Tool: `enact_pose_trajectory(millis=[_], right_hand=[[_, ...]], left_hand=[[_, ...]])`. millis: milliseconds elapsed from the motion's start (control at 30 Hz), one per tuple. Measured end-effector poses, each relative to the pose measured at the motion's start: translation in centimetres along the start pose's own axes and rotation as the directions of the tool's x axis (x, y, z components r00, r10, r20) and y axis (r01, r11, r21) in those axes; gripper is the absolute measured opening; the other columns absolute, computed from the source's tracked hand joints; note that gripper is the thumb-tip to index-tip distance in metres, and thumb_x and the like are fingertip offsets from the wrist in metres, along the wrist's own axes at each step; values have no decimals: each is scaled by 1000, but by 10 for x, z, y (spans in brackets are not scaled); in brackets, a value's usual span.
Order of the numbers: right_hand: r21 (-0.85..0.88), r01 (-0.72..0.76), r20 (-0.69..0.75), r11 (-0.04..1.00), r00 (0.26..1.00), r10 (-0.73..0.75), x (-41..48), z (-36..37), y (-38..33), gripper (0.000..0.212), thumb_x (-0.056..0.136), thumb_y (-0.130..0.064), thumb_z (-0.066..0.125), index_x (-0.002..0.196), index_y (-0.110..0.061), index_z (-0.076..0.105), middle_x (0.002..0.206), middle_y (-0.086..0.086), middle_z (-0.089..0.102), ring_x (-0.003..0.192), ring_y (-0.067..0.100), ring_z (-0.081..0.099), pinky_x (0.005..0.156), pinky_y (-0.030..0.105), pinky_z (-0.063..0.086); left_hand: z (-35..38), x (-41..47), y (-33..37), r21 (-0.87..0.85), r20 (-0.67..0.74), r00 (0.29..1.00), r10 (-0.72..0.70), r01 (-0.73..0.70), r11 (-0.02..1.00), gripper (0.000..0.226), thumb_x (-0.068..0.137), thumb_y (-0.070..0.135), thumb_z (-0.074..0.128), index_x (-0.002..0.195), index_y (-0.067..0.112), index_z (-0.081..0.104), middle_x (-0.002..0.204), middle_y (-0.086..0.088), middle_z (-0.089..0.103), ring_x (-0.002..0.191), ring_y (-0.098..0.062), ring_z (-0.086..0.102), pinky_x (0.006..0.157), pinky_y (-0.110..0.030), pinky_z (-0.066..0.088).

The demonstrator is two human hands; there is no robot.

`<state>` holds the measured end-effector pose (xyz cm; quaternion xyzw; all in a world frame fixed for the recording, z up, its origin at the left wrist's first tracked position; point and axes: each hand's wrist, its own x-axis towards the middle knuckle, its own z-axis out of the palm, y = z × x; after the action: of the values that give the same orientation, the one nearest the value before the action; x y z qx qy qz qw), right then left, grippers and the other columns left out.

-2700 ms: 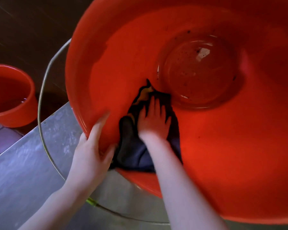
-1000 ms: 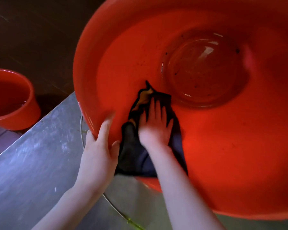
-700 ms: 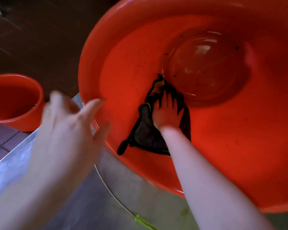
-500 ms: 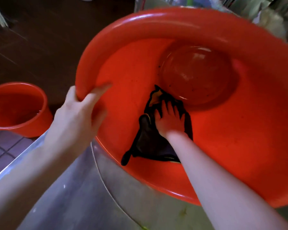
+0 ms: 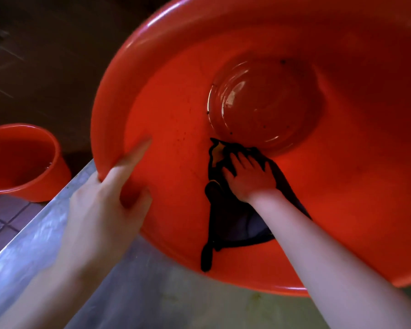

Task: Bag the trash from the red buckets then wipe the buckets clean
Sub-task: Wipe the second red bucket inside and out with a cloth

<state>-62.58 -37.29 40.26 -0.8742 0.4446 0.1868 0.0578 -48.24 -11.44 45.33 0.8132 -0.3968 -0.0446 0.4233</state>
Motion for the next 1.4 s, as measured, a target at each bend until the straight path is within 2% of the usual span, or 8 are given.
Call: enact_pose_trajectory(millis=[333,533,767,900,1000,1167,1300,1400], right_hand=[[-23,-123,-106,992,987,120,-7,8,-32,61,101,-52,17,156,-28,7,164,-5,3,151,21,1,118,57,-4],[87,98,-274,991,959,-71,-86,53,-119,67,94,-54,6,156,-29,12,163,-5,13,150,19,10,118,53,5],[179,-134,-201,975,965,170,21,22,-85,59,101,-53,19,155,-32,9,164,-7,4,151,17,0,119,55,-3],[216,-200,-153,956,960,235,40,7,-84,59,101,-52,16,155,-30,7,164,-6,2,151,19,-2,118,56,-8],[263,-162,-164,951,964,209,7,20,-106,58,102,-50,18,155,-30,4,164,-7,2,151,18,-1,119,55,-4],[191,9,-335,981,941,57,-70,47,-151,65,94,-52,7,155,-29,6,163,-6,12,150,16,12,119,50,8],[210,-59,-224,976,969,106,-27,30,-130,61,99,-53,16,154,-33,0,164,-9,3,150,13,2,120,50,3],[290,-149,-102,945,977,186,14,3,-99,60,100,-54,20,155,-32,10,164,-8,6,150,17,3,119,54,-2]], left_hand=[[44,-16,-25,-138,-6,980,-200,197,971,89,80,12,71,139,64,28,78,6,56,61,-5,54,61,-27,40],[67,-45,-28,-288,29,943,-332,326,900,84,88,9,64,134,69,28,100,-17,66,83,-36,59,72,-31,40],[75,-49,-40,-303,36,957,-287,284,910,80,90,13,63,134,70,27,61,9,39,56,-9,49,56,-10,39],[78,-49,-43,-304,48,955,-291,292,907,78,92,17,59,135,71,23,69,4,50,66,-9,54,60,-10,39],[76,-45,-41,-322,63,950,-305,309,895,59,96,34,47,139,66,23,105,-8,65,95,-23,57,73,-24,37],[68,-40,-38,-416,123,928,-351,369,831,48,91,54,30,138,66,29,122,25,60,112,-1,54,86,-15,39],[58,-34,-31,-466,172,903,-393,426,776,46,91,48,38,129,74,31,110,61,41,110,33,34,87,7,24],[52,-41,-20,-542,209,879,-429,469,697,38,92,57,43,123,77,35,116,59,41,118,30,35,102,-10,30]])
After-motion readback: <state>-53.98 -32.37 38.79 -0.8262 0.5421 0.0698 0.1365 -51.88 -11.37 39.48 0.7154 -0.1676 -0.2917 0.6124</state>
